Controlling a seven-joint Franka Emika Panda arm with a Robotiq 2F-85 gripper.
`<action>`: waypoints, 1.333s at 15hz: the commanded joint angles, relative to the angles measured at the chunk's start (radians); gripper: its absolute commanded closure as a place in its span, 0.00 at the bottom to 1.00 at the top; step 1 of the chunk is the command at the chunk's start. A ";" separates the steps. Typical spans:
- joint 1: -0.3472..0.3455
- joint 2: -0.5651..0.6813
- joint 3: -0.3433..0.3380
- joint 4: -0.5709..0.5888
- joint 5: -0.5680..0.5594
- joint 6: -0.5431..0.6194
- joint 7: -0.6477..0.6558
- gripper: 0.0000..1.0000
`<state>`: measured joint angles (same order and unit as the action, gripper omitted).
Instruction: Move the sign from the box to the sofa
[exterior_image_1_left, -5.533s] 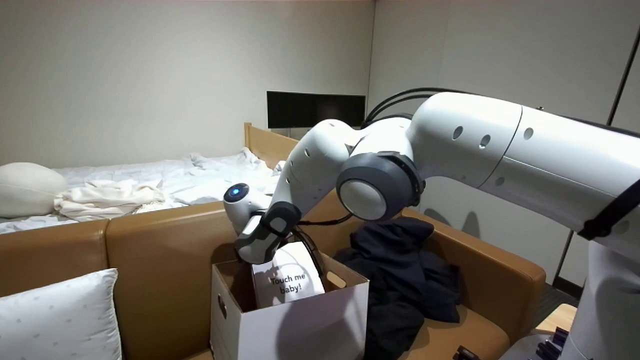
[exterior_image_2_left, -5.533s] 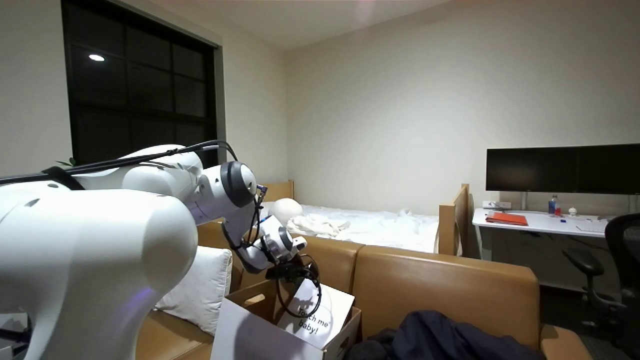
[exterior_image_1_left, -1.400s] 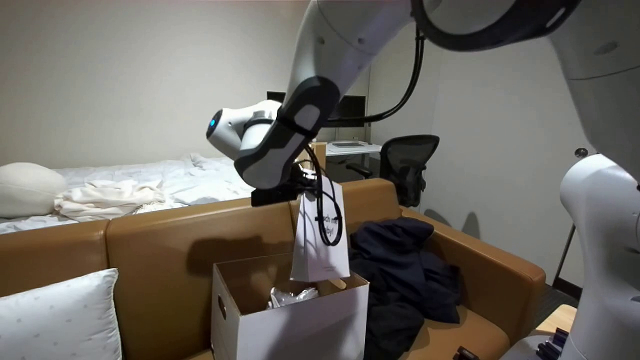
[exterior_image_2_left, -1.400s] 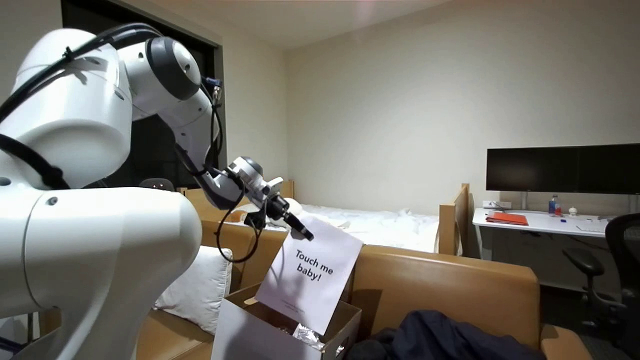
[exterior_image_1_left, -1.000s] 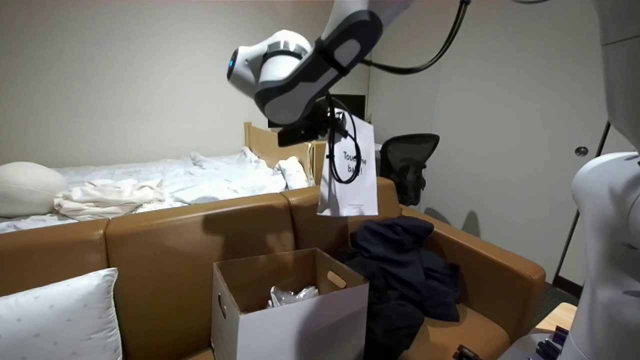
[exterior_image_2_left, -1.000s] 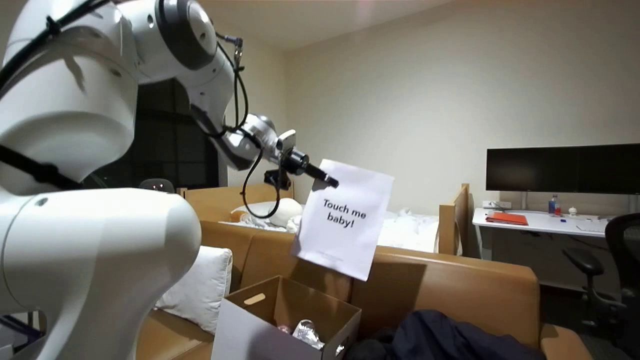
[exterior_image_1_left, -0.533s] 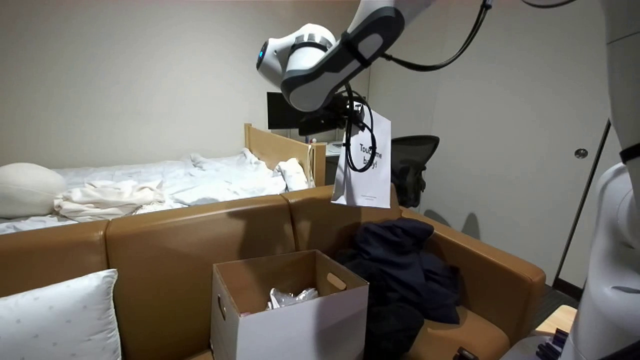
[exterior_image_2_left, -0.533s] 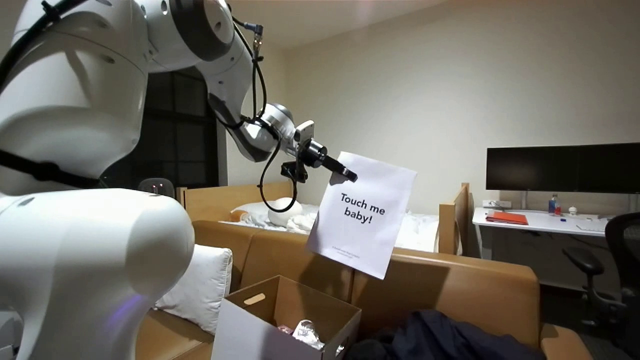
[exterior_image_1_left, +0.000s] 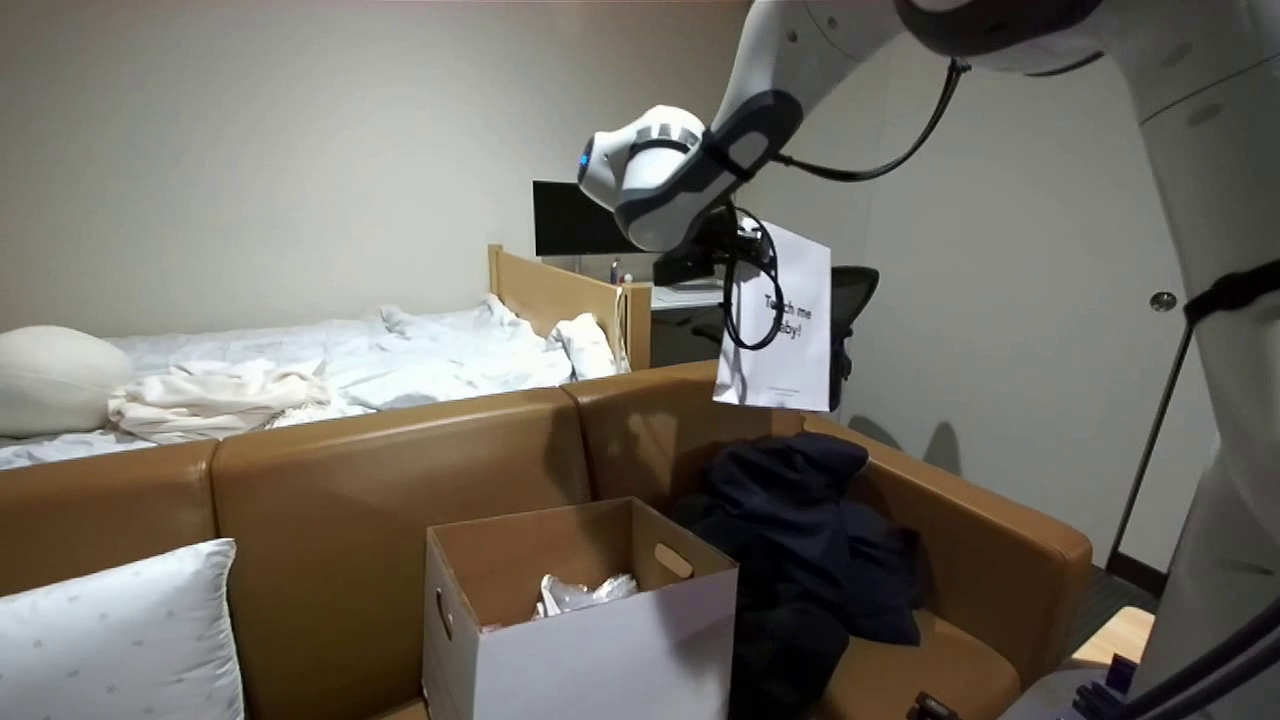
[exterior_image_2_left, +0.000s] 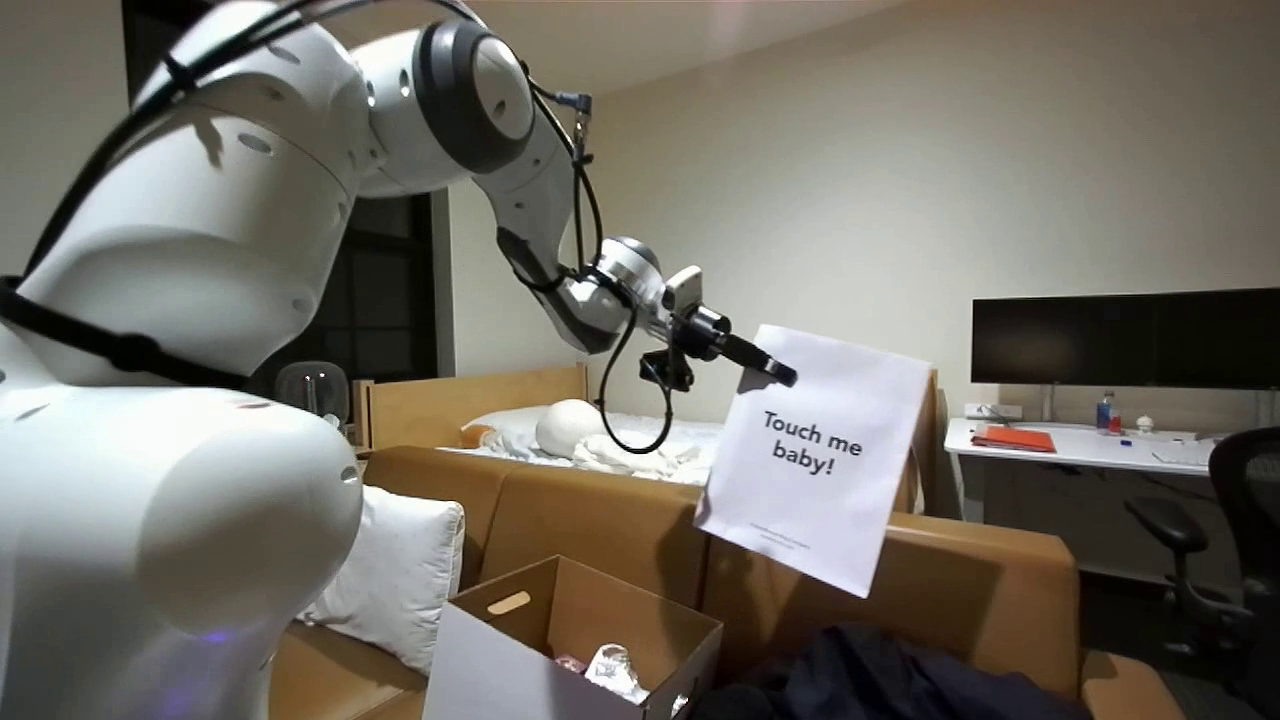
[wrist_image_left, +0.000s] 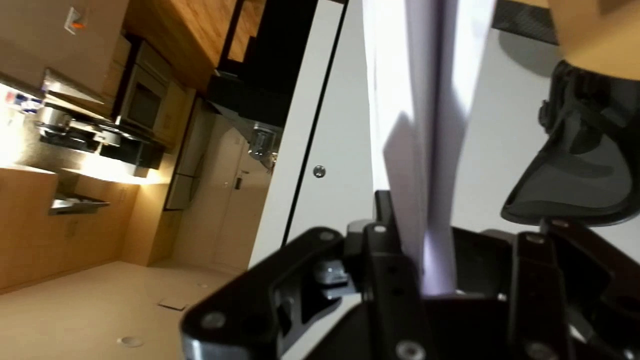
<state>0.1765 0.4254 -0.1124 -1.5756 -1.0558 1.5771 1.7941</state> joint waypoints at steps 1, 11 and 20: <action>-0.121 0.149 -0.032 0.170 -0.057 0.040 0.040 1.00; -0.120 0.390 -0.027 0.250 -0.177 0.230 0.129 1.00; -0.088 0.520 -0.030 0.207 -0.274 0.267 0.255 1.00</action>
<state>0.0829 0.9350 -0.1360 -1.3350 -1.2832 1.8235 1.9692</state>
